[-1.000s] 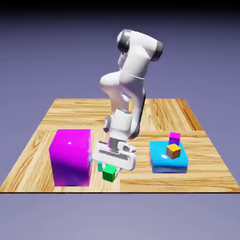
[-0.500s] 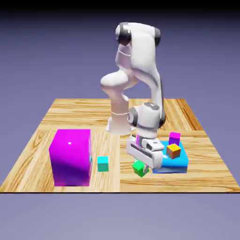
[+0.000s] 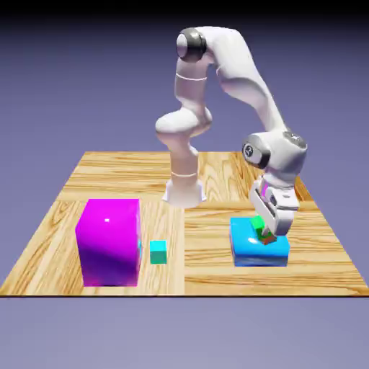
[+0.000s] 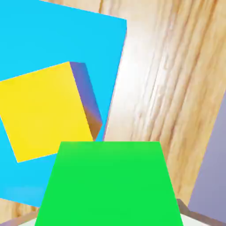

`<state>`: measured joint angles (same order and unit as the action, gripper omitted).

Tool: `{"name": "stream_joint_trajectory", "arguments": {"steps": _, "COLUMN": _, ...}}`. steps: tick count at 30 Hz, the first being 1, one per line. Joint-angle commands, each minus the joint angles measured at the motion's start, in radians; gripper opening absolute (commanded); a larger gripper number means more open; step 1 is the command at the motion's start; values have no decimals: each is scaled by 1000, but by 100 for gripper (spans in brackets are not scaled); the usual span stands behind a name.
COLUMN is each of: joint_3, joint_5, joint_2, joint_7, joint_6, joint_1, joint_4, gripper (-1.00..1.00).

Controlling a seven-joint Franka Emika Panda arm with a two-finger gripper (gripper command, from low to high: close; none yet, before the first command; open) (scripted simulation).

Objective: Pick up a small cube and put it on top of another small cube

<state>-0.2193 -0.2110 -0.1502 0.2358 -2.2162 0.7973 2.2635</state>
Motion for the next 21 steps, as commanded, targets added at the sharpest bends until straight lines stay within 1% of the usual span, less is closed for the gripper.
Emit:
{"name": "stream_joint_trajectory", "arguments": {"steps": 1, "joint_3": 27, "joint_5": -29, "joint_2": 5, "joint_7": -45, "joint_6": 37, "joint_1": -1, "joint_4": -10, "gripper": -100}}
{"name": "stream_joint_trajectory", "arguments": {"steps": 8, "joint_3": 213, "joint_5": -225, "joint_2": 34, "joint_7": -335, "joint_6": 290, "joint_1": -14, "joint_4": -79, "gripper": -100}}
{"name": "stream_joint_trajectory", "arguments": {"steps": 10, "joint_3": 222, "joint_5": -257, "joint_2": 24, "joint_7": -324, "joint_6": 279, "joint_1": -21, "joint_4": -76, "gripper": -100}}
{"name": "stream_joint_trajectory", "arguments": {"steps": 21, "joint_3": 592, "joint_5": -378, "joint_2": -53, "joint_7": -413, "joint_6": 217, "joint_1": -419, "joint_4": -31, "gripper": -100}}
